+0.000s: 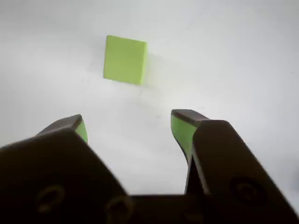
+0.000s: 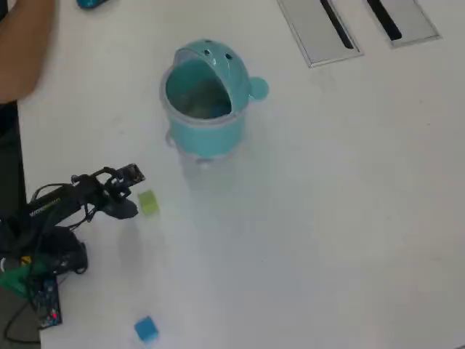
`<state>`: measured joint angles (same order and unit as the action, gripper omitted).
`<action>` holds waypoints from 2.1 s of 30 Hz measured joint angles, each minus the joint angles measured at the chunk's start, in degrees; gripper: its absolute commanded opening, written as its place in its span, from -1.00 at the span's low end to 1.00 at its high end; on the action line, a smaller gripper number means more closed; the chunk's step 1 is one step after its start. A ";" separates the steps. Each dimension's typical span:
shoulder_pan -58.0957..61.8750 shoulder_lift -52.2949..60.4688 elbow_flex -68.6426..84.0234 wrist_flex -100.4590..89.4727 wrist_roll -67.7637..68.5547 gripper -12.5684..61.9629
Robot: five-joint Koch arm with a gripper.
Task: Grasp RGB lego blocks and put them in the bin one by one.
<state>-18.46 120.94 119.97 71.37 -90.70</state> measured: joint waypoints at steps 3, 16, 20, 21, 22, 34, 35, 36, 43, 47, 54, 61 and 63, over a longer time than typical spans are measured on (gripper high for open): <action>-2.20 0.09 0.00 -0.09 0.00 0.24; -8.53 -7.56 0.09 -4.92 4.13 0.24; -7.38 -11.87 0.00 -7.56 6.86 0.24; -6.77 -12.83 0.00 -7.73 7.29 0.24; -5.36 -14.33 -0.09 -7.91 7.47 0.24; -4.48 -16.70 -4.48 -7.91 10.99 0.24; -4.75 -16.79 -4.48 -7.65 11.43 0.24; -4.92 -17.05 -4.48 -7.65 11.69 0.24; -4.83 -19.51 -4.57 -7.65 13.62 0.24; -3.96 -21.62 -4.48 -8.53 13.62 0.24; -3.87 -23.12 -4.48 -10.11 14.06 0.23; -4.66 -24.08 -4.22 -12.22 15.12 0.24; -4.57 -24.17 -2.90 -13.45 15.12 0.24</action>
<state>-23.03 96.77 117.07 57.92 -75.59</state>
